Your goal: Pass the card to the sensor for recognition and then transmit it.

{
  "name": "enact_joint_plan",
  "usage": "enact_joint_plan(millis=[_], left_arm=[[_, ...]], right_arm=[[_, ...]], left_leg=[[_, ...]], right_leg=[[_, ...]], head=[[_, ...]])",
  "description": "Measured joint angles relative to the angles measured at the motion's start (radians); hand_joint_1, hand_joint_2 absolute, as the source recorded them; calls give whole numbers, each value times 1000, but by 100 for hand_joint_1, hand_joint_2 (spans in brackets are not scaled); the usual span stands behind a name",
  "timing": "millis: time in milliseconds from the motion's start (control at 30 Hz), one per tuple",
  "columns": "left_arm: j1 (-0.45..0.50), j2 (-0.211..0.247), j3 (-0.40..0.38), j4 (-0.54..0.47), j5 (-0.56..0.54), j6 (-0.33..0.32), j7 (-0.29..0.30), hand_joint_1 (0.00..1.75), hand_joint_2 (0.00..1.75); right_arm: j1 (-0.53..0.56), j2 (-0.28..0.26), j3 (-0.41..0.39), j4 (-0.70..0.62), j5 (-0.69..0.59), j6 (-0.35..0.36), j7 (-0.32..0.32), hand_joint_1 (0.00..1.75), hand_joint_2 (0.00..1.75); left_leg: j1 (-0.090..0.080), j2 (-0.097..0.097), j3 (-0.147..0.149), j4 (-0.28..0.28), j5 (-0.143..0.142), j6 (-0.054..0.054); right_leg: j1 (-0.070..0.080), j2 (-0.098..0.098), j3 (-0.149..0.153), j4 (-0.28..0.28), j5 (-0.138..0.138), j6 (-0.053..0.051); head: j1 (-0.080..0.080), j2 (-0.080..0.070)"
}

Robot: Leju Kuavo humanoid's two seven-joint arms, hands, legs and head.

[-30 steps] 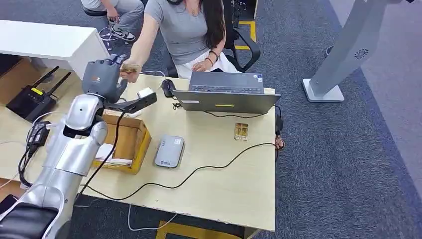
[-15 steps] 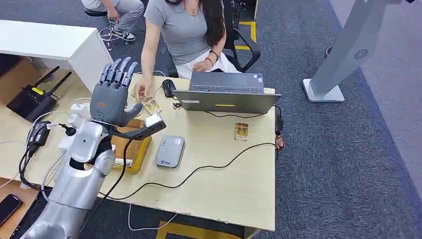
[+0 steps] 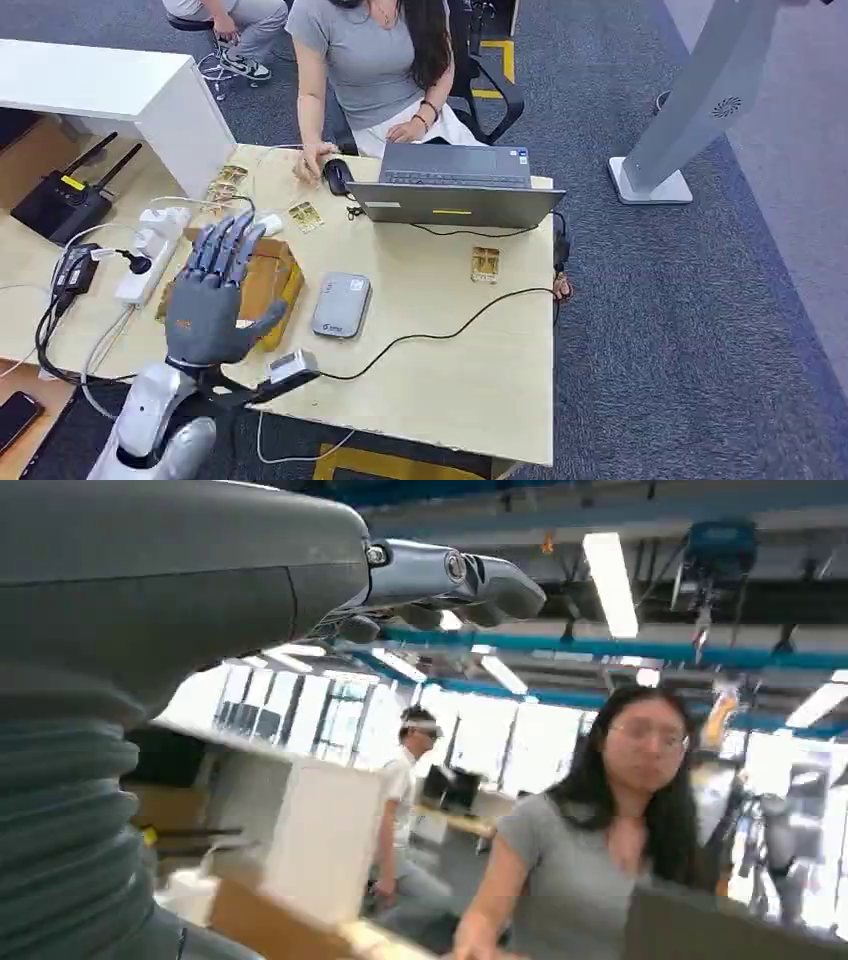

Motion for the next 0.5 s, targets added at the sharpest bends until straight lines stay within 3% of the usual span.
enact_joint_plan(millis=[33,67,100,133,300,500], left_arm=[[26,0,0,-16,2,3,-3,0,175],[208,6,10,-126,7,31,-20,0,175],[354,34,38,-164,5,-8,-12,0,175],[398,47,56,-165,11,-24,-7,0,175],[452,60,88,-168,17,-65,-6,0,175],[465,101,97,-158,-34,-238,101,0,175]], right_arm=[[0,0,-4,0,-5,-3,0,0,0],[4,0,-31,0,-31,-15,8,0,0],[7,0,-55,0,-44,-18,11,0,0],[7,0,-63,0,-46,-18,13,0,0],[9,0,-74,0,-45,-22,10,0,0],[9,0,-78,0,-34,-19,10,0,0]], left_leg=[[0,0,0,0,0,0],[0,1,1,0,-3,0],[0,0,1,0,-4,1],[1,0,1,0,-3,0],[1,-1,1,0,-3,0],[0,-2,1,0,-3,0]], right_leg=[[0,0,0,0,0,0],[0,1,0,0,-3,0],[0,-1,0,0,-5,1],[0,-1,0,0,-4,0],[0,-2,1,0,-4,0],[0,-2,2,0,-4,0]], head=[[1,0],[0,0],[0,0],[0,0],[0,0],[0,0]])
